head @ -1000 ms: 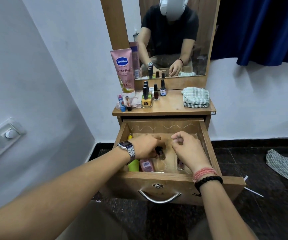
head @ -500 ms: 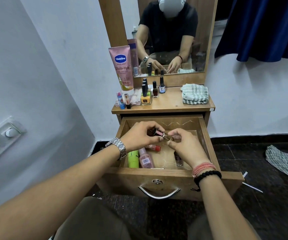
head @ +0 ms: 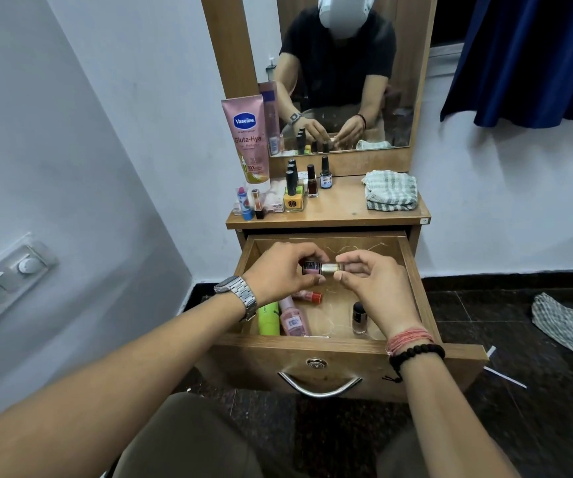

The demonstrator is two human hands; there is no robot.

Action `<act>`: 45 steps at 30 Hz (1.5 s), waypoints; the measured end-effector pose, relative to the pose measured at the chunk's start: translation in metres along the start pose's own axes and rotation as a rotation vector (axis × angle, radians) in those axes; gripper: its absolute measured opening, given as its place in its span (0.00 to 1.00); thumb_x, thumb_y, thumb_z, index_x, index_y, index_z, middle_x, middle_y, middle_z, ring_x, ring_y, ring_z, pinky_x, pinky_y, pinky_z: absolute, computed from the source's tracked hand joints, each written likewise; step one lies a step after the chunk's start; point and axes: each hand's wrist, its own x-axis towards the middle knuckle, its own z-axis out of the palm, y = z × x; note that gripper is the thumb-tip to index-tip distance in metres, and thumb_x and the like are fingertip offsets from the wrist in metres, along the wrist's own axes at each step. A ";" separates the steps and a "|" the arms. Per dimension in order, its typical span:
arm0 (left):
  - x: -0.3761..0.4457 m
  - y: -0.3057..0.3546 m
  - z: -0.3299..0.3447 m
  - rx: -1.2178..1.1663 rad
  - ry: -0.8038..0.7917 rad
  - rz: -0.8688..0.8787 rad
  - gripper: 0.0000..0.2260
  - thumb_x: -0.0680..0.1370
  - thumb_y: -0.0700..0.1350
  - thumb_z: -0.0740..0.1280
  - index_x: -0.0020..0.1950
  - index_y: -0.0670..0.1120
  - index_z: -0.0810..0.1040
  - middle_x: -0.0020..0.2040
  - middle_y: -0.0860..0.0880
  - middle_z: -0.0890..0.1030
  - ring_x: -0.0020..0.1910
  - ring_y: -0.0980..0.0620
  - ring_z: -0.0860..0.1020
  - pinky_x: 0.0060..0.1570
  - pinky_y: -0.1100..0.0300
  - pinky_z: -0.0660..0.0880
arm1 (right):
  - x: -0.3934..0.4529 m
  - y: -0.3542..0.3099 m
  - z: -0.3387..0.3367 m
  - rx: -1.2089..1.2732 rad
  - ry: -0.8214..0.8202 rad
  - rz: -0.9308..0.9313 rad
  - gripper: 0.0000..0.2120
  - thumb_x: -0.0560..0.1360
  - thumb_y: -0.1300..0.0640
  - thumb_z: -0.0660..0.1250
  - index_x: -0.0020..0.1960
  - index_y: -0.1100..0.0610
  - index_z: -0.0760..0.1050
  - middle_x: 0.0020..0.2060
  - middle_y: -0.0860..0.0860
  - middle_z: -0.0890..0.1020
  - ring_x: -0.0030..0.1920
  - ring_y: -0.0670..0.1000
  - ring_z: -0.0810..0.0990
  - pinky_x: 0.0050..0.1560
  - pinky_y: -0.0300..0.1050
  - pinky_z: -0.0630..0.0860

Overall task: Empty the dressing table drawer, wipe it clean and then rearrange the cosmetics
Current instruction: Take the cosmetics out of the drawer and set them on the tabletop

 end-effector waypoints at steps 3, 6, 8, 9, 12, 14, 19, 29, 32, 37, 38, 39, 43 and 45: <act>0.000 0.005 0.000 0.084 -0.019 0.012 0.14 0.73 0.51 0.72 0.58 0.53 0.78 0.49 0.54 0.83 0.48 0.56 0.79 0.49 0.57 0.77 | -0.001 -0.001 0.000 0.007 0.049 -0.027 0.12 0.70 0.64 0.75 0.52 0.53 0.84 0.41 0.45 0.84 0.44 0.39 0.82 0.44 0.35 0.79; 0.002 0.007 -0.001 0.108 0.002 0.017 0.13 0.73 0.51 0.72 0.58 0.53 0.78 0.50 0.53 0.83 0.49 0.55 0.79 0.48 0.55 0.77 | -0.002 -0.005 0.000 0.033 0.095 -0.057 0.13 0.70 0.64 0.75 0.53 0.54 0.84 0.43 0.45 0.85 0.44 0.38 0.82 0.46 0.32 0.79; 0.004 0.008 -0.001 0.129 0.021 0.026 0.13 0.74 0.50 0.72 0.57 0.52 0.77 0.50 0.53 0.82 0.49 0.55 0.79 0.48 0.56 0.77 | -0.003 -0.007 0.000 0.038 0.129 -0.082 0.13 0.70 0.63 0.75 0.53 0.53 0.84 0.43 0.45 0.85 0.43 0.37 0.82 0.45 0.34 0.80; 0.005 0.009 -0.001 0.131 0.030 0.026 0.13 0.73 0.50 0.72 0.56 0.52 0.77 0.50 0.53 0.82 0.49 0.54 0.79 0.48 0.55 0.77 | -0.004 -0.008 -0.001 0.038 0.144 -0.097 0.13 0.70 0.63 0.75 0.53 0.53 0.84 0.43 0.45 0.85 0.43 0.36 0.82 0.45 0.34 0.80; 0.006 0.008 -0.001 0.110 0.063 0.013 0.13 0.73 0.50 0.72 0.56 0.52 0.75 0.50 0.54 0.81 0.50 0.55 0.79 0.49 0.53 0.78 | -0.005 -0.009 -0.002 0.050 0.163 -0.126 0.11 0.72 0.62 0.74 0.52 0.51 0.84 0.44 0.43 0.85 0.44 0.33 0.81 0.45 0.26 0.76; 0.007 0.006 -0.003 0.033 0.098 -0.028 0.13 0.73 0.49 0.72 0.56 0.51 0.74 0.50 0.54 0.81 0.49 0.55 0.79 0.50 0.53 0.78 | -0.004 -0.010 -0.003 0.028 0.176 -0.123 0.10 0.74 0.59 0.72 0.53 0.49 0.83 0.45 0.41 0.84 0.44 0.32 0.80 0.45 0.25 0.75; 0.017 -0.001 -0.028 -0.118 0.276 -0.094 0.12 0.72 0.45 0.73 0.52 0.49 0.74 0.48 0.54 0.80 0.48 0.56 0.79 0.50 0.60 0.78 | -0.003 -0.006 -0.003 -0.033 0.133 -0.080 0.11 0.75 0.59 0.68 0.54 0.47 0.80 0.47 0.39 0.83 0.43 0.32 0.78 0.43 0.25 0.71; 0.041 -0.026 -0.078 -0.034 0.368 -0.174 0.14 0.71 0.49 0.74 0.55 0.52 0.77 0.54 0.50 0.82 0.53 0.52 0.80 0.51 0.57 0.76 | 0.000 -0.002 -0.001 -0.038 0.110 -0.065 0.10 0.75 0.61 0.67 0.53 0.47 0.80 0.48 0.38 0.82 0.46 0.35 0.79 0.45 0.28 0.72; 0.049 -0.031 -0.081 0.054 0.392 -0.159 0.13 0.71 0.49 0.75 0.53 0.51 0.79 0.51 0.53 0.81 0.55 0.52 0.78 0.52 0.57 0.72 | 0.001 -0.002 0.000 -0.046 0.113 -0.064 0.10 0.75 0.60 0.67 0.52 0.47 0.80 0.47 0.38 0.82 0.46 0.35 0.79 0.46 0.30 0.74; 0.061 -0.040 -0.080 0.200 0.376 -0.225 0.12 0.71 0.51 0.74 0.53 0.56 0.79 0.49 0.58 0.80 0.57 0.53 0.74 0.53 0.53 0.58 | 0.001 -0.001 0.000 -0.058 0.115 -0.059 0.10 0.76 0.60 0.67 0.52 0.47 0.80 0.47 0.39 0.82 0.46 0.36 0.79 0.45 0.32 0.74; 0.064 -0.042 -0.079 0.225 0.364 -0.229 0.11 0.71 0.51 0.74 0.53 0.56 0.78 0.50 0.57 0.81 0.57 0.52 0.73 0.53 0.53 0.57 | 0.001 -0.001 0.000 -0.061 0.115 -0.057 0.10 0.76 0.60 0.67 0.51 0.47 0.79 0.47 0.39 0.82 0.46 0.36 0.79 0.45 0.32 0.74; 0.066 -0.043 -0.078 0.248 0.352 -0.232 0.11 0.72 0.51 0.74 0.53 0.56 0.78 0.50 0.57 0.81 0.57 0.52 0.73 0.53 0.52 0.57 | 0.001 -0.001 0.000 -0.065 0.115 -0.055 0.09 0.76 0.60 0.67 0.51 0.46 0.79 0.47 0.39 0.82 0.46 0.36 0.79 0.44 0.31 0.74; 0.074 -0.049 -0.076 0.335 0.318 -0.241 0.12 0.72 0.53 0.73 0.54 0.56 0.79 0.50 0.57 0.81 0.57 0.52 0.72 0.53 0.52 0.56 | 0.001 0.000 -0.001 -0.076 0.114 -0.055 0.10 0.76 0.59 0.67 0.52 0.47 0.79 0.47 0.39 0.82 0.46 0.36 0.79 0.45 0.33 0.75; 0.076 -0.053 -0.077 0.370 0.307 -0.248 0.12 0.72 0.53 0.73 0.54 0.56 0.79 0.50 0.57 0.82 0.57 0.52 0.72 0.53 0.52 0.56 | 0.002 0.000 0.000 -0.079 0.114 -0.057 0.10 0.76 0.59 0.67 0.52 0.47 0.79 0.47 0.39 0.82 0.46 0.36 0.79 0.44 0.32 0.74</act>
